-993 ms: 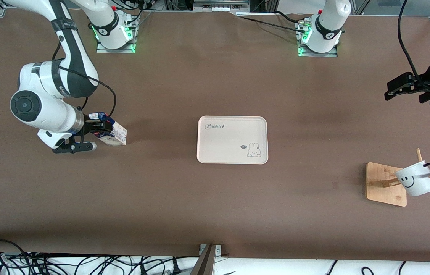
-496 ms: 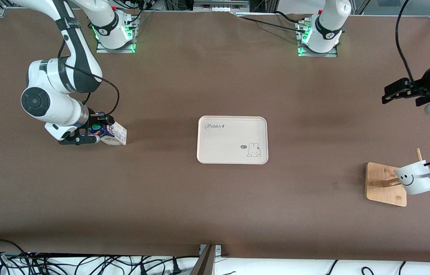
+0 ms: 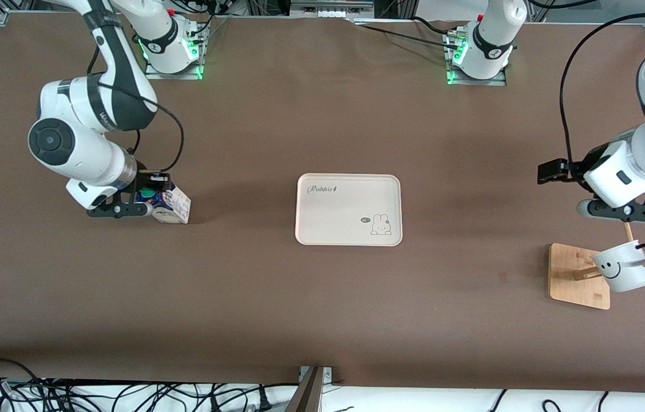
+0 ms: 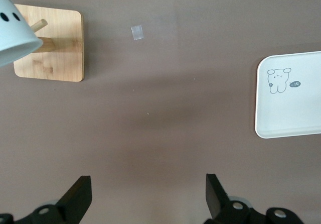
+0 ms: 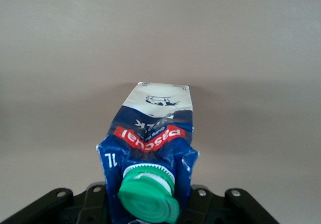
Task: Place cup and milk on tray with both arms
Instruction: 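Carry the milk carton with the right gripper over the white tray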
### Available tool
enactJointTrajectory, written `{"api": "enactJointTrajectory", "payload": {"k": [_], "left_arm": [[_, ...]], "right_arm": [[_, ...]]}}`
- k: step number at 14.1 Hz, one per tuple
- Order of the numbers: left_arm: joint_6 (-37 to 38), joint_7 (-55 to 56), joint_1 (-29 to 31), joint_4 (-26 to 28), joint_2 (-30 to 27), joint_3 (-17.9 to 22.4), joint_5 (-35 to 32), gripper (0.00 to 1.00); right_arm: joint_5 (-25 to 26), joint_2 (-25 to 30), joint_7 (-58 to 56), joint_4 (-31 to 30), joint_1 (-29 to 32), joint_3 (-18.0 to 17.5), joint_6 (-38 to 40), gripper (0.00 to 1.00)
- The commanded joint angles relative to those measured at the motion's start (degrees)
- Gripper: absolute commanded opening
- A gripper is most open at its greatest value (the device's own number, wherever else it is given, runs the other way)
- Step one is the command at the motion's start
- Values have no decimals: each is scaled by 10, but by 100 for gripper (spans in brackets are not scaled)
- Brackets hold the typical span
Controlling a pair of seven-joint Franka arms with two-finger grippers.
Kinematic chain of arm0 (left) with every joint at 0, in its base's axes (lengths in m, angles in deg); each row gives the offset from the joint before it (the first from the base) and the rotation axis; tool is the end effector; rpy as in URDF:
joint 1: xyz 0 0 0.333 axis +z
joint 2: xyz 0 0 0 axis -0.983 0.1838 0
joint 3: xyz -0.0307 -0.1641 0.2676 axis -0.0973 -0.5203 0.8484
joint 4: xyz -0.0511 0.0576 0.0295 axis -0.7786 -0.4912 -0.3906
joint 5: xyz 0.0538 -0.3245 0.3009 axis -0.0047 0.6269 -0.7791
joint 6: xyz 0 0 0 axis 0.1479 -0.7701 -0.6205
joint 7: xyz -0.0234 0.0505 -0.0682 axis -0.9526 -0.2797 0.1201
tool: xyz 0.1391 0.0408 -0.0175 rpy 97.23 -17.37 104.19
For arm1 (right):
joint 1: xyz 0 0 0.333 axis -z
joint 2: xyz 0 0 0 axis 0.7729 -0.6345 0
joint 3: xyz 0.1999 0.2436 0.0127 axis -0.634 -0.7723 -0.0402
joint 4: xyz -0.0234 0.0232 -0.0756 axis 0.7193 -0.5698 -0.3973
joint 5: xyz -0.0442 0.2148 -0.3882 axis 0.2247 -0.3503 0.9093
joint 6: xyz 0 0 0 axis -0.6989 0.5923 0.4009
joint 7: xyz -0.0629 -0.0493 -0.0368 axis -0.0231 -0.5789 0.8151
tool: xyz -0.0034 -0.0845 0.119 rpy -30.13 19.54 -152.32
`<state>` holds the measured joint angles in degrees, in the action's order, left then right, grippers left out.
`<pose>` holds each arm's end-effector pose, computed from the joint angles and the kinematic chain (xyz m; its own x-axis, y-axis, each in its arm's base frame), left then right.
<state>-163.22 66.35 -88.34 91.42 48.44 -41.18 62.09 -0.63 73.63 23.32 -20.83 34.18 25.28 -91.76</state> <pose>0.6738 -0.0441 0.4704 0.9813 -0.0873 -0.1713 -0.0854 -0.9962 0.0184 0.6238 0.1673 0.3175 0.9903 0.0206 -0.1375 0.0210 -0.9998 0.0012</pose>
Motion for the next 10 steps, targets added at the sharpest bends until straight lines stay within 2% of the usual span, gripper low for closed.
{"api": "enactJointTrajectory", "payload": {"k": [1, 3, 7, 9, 10], "left_arm": [[-52, -2, 0, 1, 7, 2, -12, 100], [-88, -3, 5, 4, 17, 2, -10, 100], [-261, -4, 6, 134, -39, 5, -13, 100], [-305, -4, 11, 169, -59, 6, -13, 100], [-320, -4, 24, 174, -61, 6, -5, 100]], "right_arm": [[-38, -49, 82, 98, -69, -3, 39, 39], [-60, -83, 137, 140, -123, -3, 36, 40], [-68, -188, 255, 272, -225, -3, 28, 40], [-67, -232, 296, 319, -259, -2, 10, 40], [-65, -242, 305, 321, -270, -2, -9, 40]]}}
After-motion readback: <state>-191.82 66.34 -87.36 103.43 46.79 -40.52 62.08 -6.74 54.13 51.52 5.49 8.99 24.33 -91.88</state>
